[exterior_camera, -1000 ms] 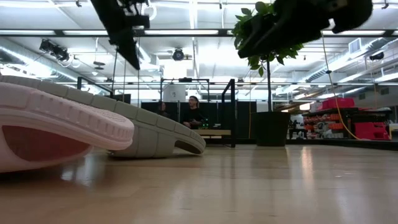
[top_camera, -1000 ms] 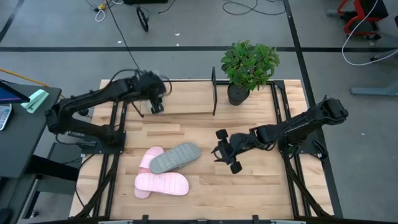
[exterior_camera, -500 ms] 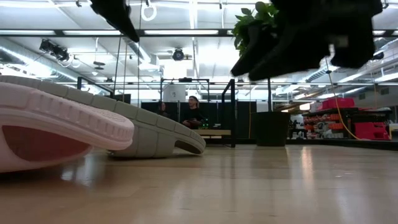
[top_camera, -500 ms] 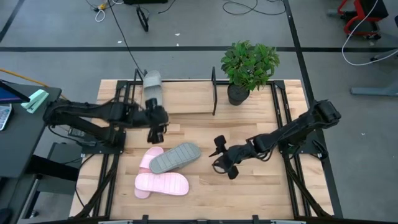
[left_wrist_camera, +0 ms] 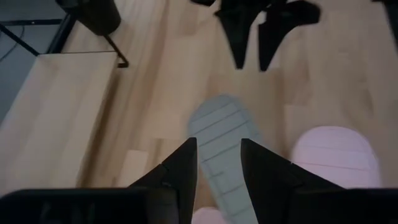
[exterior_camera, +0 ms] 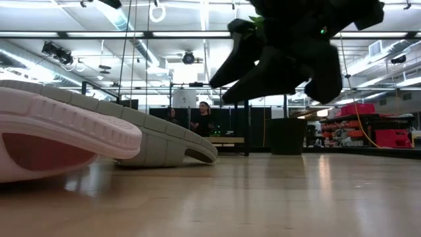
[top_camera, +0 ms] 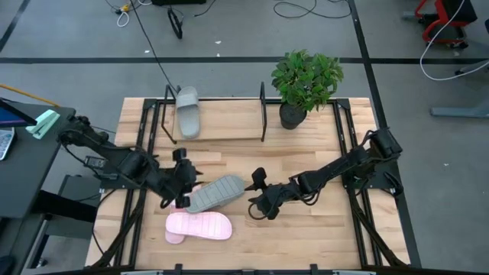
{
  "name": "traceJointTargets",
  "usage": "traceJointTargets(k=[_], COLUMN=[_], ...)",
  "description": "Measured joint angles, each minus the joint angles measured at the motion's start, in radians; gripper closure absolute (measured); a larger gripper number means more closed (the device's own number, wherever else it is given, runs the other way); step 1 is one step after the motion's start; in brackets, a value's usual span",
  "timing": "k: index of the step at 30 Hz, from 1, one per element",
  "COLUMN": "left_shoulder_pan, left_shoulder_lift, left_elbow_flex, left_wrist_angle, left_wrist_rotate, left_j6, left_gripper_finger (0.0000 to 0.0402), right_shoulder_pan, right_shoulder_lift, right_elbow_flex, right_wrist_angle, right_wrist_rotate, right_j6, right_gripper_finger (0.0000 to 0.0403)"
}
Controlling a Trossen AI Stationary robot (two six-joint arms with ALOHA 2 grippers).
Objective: Pick and place slides into the shelf
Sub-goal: Put the gray slipper on the shelf
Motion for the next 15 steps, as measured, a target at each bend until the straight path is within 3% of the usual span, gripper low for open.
traceJointTargets(k=[6, 15], left_shoulder_pan=[-0.074, -0.090], left_shoulder_lift=[0.000, 0.001], left_elbow_flex=[0.000, 0.000], left_wrist_angle=[0.004, 0.003], left_wrist_rotate=[-0.042, -0.048], left_j6=[-0.049, -0.049], left_gripper_finger=[0.0280, 0.0283], right_shoulder_pan=[-0.012, -0.029], right_shoulder_lift=[0.086, 0.161], right_elbow_flex=[0.049, 0.052], right_wrist_angle=[-0.005, -0.013], right_wrist_rotate=[0.049, 0.092], right_j6=[-0.053, -0.093], right_gripper_finger=[0.0170, 0.0154])
